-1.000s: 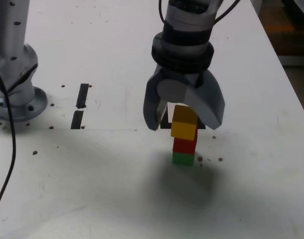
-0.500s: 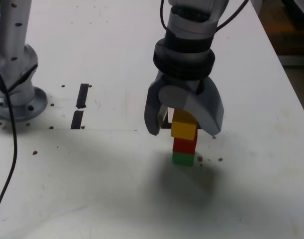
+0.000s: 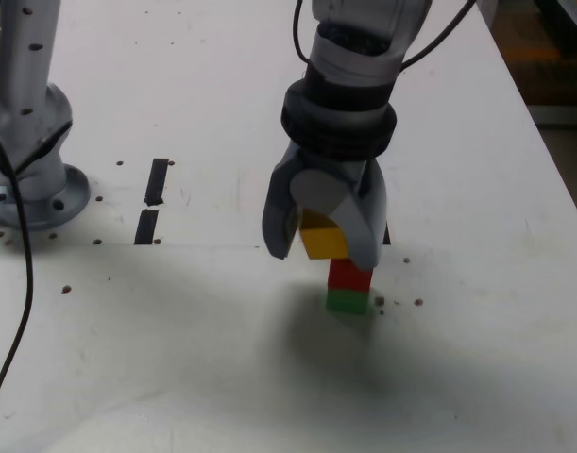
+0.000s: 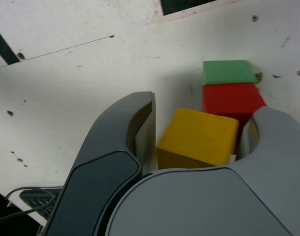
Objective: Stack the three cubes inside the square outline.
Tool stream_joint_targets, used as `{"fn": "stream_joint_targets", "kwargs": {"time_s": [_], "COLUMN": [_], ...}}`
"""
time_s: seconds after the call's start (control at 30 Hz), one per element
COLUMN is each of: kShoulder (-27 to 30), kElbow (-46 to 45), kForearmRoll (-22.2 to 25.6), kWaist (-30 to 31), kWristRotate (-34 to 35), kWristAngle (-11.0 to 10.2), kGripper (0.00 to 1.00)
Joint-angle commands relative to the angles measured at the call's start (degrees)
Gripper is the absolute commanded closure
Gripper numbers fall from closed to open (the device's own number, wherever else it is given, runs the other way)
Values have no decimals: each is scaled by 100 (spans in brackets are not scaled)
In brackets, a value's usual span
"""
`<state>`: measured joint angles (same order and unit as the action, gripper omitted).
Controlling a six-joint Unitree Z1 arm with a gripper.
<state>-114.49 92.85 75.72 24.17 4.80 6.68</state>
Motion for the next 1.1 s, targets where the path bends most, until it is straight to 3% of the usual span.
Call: {"fn": "stream_joint_targets", "kwargs": {"time_s": [0.0,0.33,0.53,0.7,0.87,1.07], "kShoulder": [40,391,1105,1672,1860,1678], "kElbow": [17,124,86,-502,-1424,-2435], "kForearmRoll": [2,284,957,1161,685,-646], "kWaist": [26,69,-70,-631,-1503,-2346], "kWristRotate": [17,195,417,377,-19,-461], "kWristAngle": [-35,-509,-952,-1053,-951,-670], "kGripper": [49,73,77,78,77,77]}}
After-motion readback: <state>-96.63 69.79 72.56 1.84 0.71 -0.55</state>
